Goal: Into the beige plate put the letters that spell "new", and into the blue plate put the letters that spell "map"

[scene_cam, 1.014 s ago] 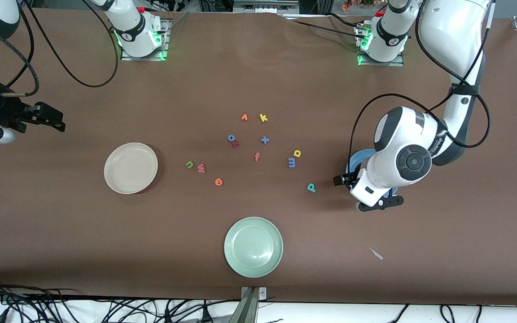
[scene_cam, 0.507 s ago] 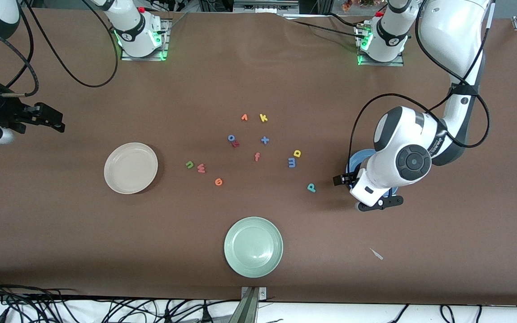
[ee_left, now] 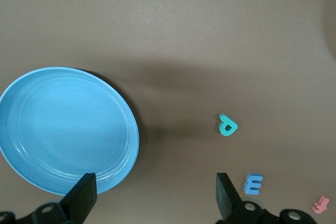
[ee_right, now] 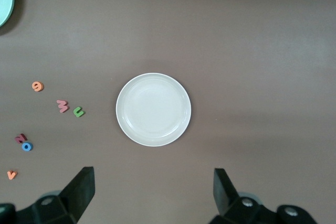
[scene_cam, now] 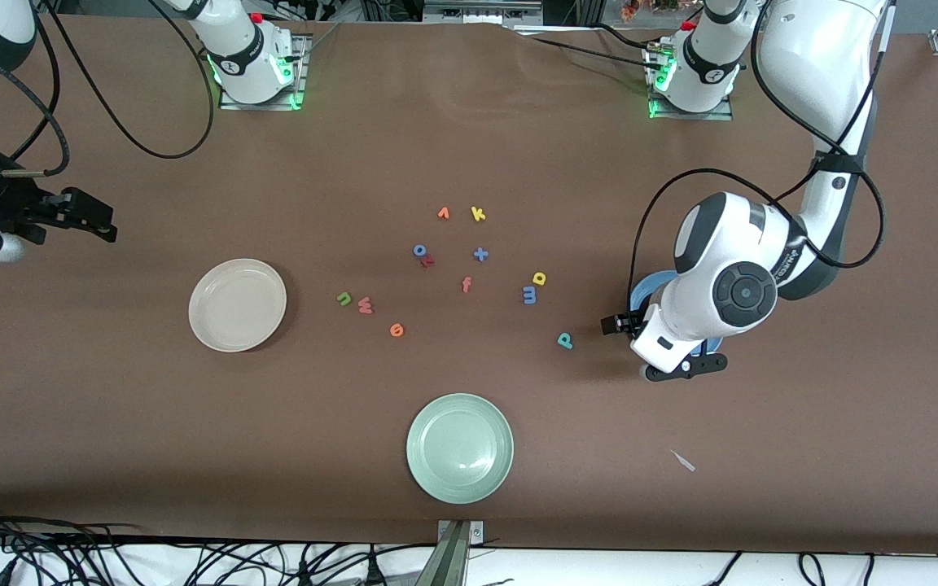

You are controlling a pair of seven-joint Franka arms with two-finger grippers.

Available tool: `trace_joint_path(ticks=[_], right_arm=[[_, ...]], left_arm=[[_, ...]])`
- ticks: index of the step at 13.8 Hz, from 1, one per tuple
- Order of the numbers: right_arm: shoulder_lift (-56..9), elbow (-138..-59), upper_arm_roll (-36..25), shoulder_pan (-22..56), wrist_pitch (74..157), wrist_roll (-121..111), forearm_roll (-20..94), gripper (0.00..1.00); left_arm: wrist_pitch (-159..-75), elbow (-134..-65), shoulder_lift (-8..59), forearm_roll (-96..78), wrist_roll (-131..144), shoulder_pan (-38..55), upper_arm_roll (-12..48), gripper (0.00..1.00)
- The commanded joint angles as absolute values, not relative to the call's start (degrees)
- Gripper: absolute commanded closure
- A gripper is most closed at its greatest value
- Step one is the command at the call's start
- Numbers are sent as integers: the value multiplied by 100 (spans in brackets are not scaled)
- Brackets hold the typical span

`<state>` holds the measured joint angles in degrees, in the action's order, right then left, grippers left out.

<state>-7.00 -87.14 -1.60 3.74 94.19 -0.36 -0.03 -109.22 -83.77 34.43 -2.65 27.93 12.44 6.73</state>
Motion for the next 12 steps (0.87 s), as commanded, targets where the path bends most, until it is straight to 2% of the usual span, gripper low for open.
trace_joint_path(ticks=[1, 12], right_arm=[[-747, -8604, -123, 316, 9413, -26, -62, 0], [-747, -8604, -176, 290, 9404, -26, -62, 0]], left_arm=[[-10863, -8376, 3463, -378, 2804, 1266, 668, 0], [-10898, -8385, 3568, -360, 2786, 1318, 677, 0]])
